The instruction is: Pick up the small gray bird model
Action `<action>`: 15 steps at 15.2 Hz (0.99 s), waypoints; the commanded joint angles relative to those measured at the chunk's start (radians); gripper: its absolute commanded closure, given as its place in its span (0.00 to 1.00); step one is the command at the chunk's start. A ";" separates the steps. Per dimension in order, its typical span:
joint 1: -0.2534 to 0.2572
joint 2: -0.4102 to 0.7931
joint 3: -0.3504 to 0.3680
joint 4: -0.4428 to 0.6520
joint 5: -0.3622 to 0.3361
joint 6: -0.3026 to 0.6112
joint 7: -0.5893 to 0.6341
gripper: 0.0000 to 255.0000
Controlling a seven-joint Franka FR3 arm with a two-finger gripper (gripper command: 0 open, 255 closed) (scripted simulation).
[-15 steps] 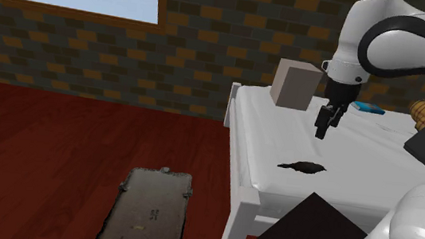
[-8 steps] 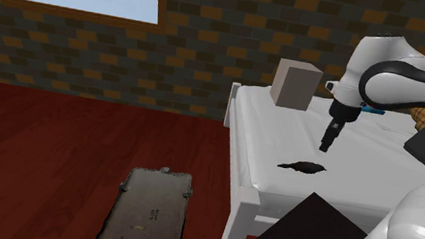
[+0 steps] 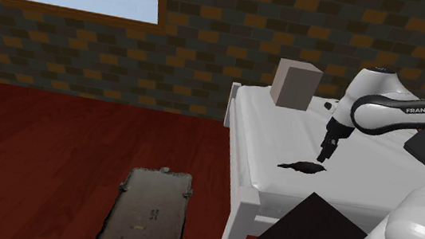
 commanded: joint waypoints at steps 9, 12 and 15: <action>0.269 0.453 -0.507 0.084 0.087 0.511 -0.473 0.00; 0.694 0.601 -0.906 0.144 0.393 0.630 -0.791 0.00; 1.356 0.548 -1.582 0.224 0.418 0.689 -0.899 0.00</action>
